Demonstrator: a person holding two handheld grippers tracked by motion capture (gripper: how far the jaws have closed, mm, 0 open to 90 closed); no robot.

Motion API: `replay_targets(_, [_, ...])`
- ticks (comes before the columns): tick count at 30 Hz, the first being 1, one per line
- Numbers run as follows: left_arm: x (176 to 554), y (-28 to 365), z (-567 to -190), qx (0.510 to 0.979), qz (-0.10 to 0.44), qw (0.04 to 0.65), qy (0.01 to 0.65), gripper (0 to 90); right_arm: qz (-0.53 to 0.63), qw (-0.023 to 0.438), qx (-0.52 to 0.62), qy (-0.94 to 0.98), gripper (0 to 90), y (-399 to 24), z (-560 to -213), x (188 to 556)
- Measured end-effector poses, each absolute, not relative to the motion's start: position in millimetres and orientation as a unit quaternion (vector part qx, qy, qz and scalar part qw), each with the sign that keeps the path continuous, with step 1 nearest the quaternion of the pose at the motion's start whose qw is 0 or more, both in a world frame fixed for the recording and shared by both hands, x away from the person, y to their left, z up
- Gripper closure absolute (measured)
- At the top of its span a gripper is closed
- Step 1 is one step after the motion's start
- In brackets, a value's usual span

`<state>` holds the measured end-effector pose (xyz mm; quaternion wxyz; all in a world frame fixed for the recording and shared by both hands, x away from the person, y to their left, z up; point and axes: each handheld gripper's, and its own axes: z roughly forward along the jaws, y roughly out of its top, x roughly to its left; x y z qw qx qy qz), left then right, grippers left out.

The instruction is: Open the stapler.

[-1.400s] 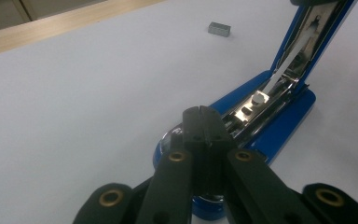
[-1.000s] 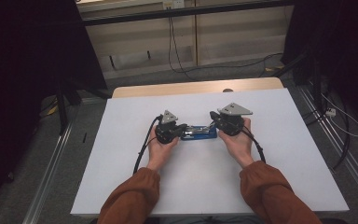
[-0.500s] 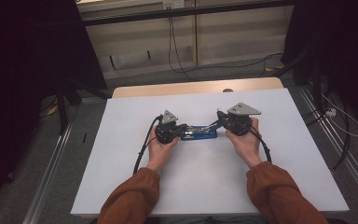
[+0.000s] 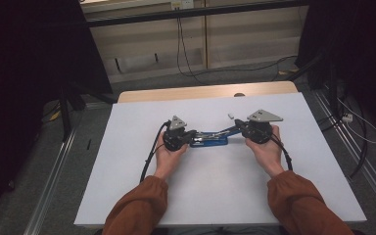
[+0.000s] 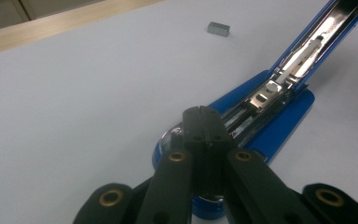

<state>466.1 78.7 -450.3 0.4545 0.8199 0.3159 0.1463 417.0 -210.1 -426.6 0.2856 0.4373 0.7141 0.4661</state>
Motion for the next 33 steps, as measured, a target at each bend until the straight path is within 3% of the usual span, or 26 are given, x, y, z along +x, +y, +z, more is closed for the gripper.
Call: replay_targets(33, [466,79,-450,0.820,0.146,0.455,0.316,90.0,0.452,0.278,0.445,0.721,90.0,-229,-440,413])
